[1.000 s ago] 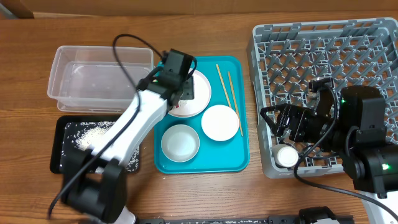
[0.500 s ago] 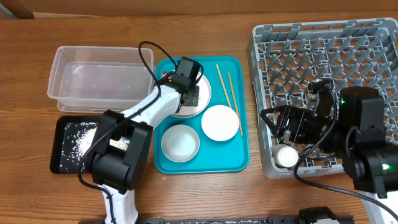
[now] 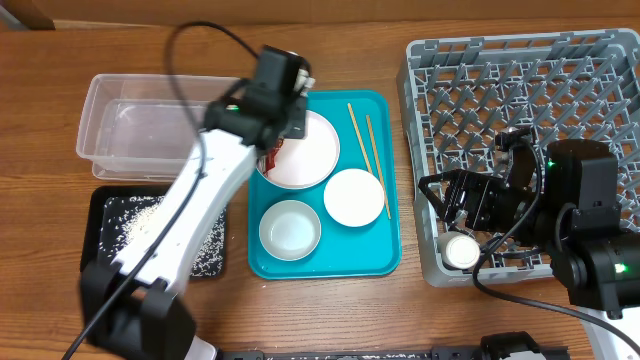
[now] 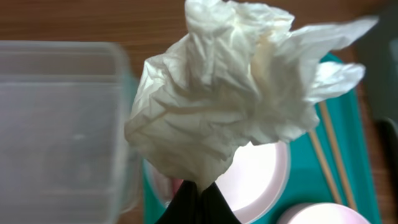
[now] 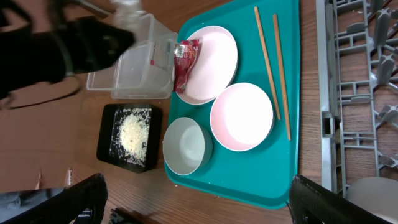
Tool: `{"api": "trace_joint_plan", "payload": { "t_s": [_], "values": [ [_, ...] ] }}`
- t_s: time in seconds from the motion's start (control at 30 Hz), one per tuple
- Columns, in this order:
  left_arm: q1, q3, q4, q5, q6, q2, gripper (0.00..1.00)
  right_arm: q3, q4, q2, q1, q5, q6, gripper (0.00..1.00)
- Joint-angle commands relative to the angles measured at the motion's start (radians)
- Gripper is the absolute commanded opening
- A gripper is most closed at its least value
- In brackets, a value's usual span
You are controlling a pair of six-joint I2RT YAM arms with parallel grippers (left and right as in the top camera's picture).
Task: Sort waste into correct bins and load items into the dishwasher
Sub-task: 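Grasp the white tissue from the plate and drop it in the bin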
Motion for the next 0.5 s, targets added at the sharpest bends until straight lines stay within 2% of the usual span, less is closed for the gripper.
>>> {"api": "trace_joint_plan", "payload": {
  "t_s": [0.0, 0.1, 0.17, 0.23, 0.27, 0.37, 0.47],
  "values": [
    [0.110, -0.003, -0.061, -0.103, -0.068, 0.016, 0.04, 0.013, 0.006, -0.004, -0.002, 0.002, -0.007, 0.95],
    [0.198, -0.010, -0.100, -0.090, -0.101, 0.050, 0.04, 0.013, 0.006, -0.004, -0.002, 0.002, -0.007, 0.95],
    [0.239, -0.010, -0.091, -0.009, -0.093, 0.072, 0.22, 0.013, 0.005, -0.004, -0.002, 0.002, -0.007, 0.95],
    [0.261, -0.006, -0.074, 0.129, -0.018, 0.075, 0.31, 0.013, 0.006, -0.004, -0.002, 0.002, -0.007, 0.95],
    [0.261, 0.008, -0.079, 0.175, 0.000, 0.071, 0.43, 0.013, 0.006, -0.004, -0.002, 0.002, -0.007, 0.95],
    [0.232, 0.055, -0.106, 0.198, 0.009, 0.066, 0.47, 0.013, 0.006, -0.004, -0.002, 0.002, -0.007, 0.95],
    [0.152, 0.080, -0.112, 0.193, 0.045, 0.066, 0.58, 0.013, 0.006, -0.004, -0.002, 0.002, -0.007, 0.95]
  ]
}}
